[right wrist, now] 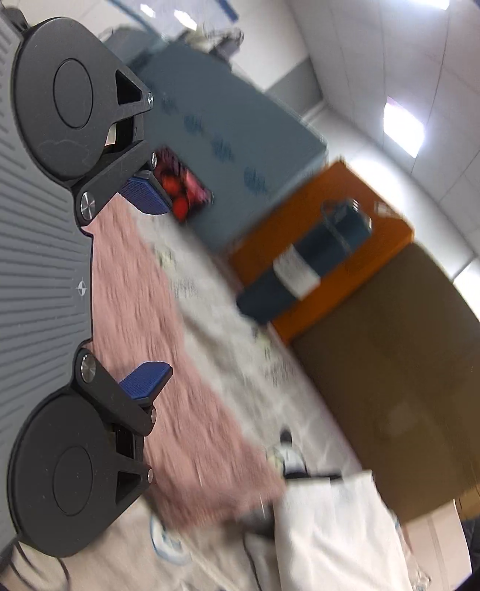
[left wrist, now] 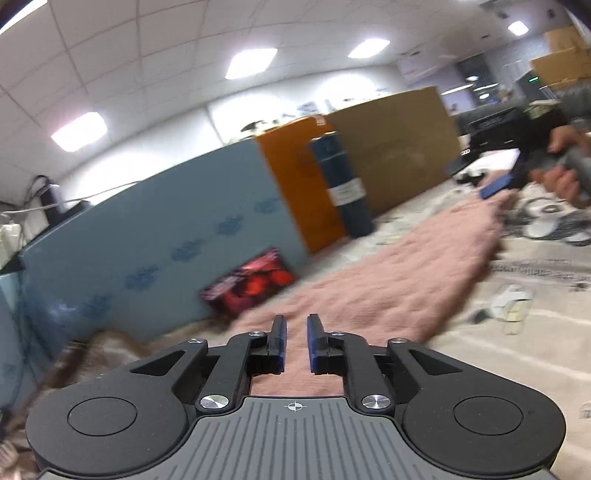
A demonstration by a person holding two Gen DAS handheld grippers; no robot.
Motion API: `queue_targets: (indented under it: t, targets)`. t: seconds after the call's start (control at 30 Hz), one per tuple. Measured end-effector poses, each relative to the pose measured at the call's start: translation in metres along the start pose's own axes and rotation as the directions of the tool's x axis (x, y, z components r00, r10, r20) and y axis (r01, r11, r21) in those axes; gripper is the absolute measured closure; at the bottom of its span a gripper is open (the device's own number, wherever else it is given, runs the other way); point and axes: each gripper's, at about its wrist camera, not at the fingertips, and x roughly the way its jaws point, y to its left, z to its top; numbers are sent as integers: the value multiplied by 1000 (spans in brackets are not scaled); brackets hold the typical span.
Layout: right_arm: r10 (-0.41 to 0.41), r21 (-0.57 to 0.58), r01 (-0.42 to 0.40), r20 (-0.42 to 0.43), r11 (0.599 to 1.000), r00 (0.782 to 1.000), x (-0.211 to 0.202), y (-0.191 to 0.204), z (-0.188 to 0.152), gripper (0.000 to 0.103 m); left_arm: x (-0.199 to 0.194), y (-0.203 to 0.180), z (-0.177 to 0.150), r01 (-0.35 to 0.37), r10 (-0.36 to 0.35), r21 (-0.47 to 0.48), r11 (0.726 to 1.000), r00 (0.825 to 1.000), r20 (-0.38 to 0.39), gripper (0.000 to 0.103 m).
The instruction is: Fold clothes
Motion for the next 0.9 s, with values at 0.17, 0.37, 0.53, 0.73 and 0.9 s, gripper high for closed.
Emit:
queue_targets:
  t: [0.17, 0.37, 0.53, 0.73, 0.9]
  targets:
    - [39, -13, -40, -44, 999, 998, 4, 23, -5, 16, 10, 31, 10, -21, 23, -71, 997, 1000, 16, 48]
    - [86, -8, -88, -155, 996, 984, 25, 46, -14, 16, 44, 56, 14, 104, -109, -145, 984, 994, -29, 15]
    - [125, 1, -129, -251, 992, 960, 45, 65, -22, 16, 83, 71, 5, 194, -236, -265, 945, 962, -137, 15]
    - [145, 17, -148, -341, 989, 929, 66, 81, -31, 16, 90, 58, -5, 217, -260, -241, 946, 951, -165, 77]
    - [147, 17, -151, -368, 988, 918, 75, 90, -36, 16, 57, 45, -7, 205, -215, -145, 968, 975, -58, 88]
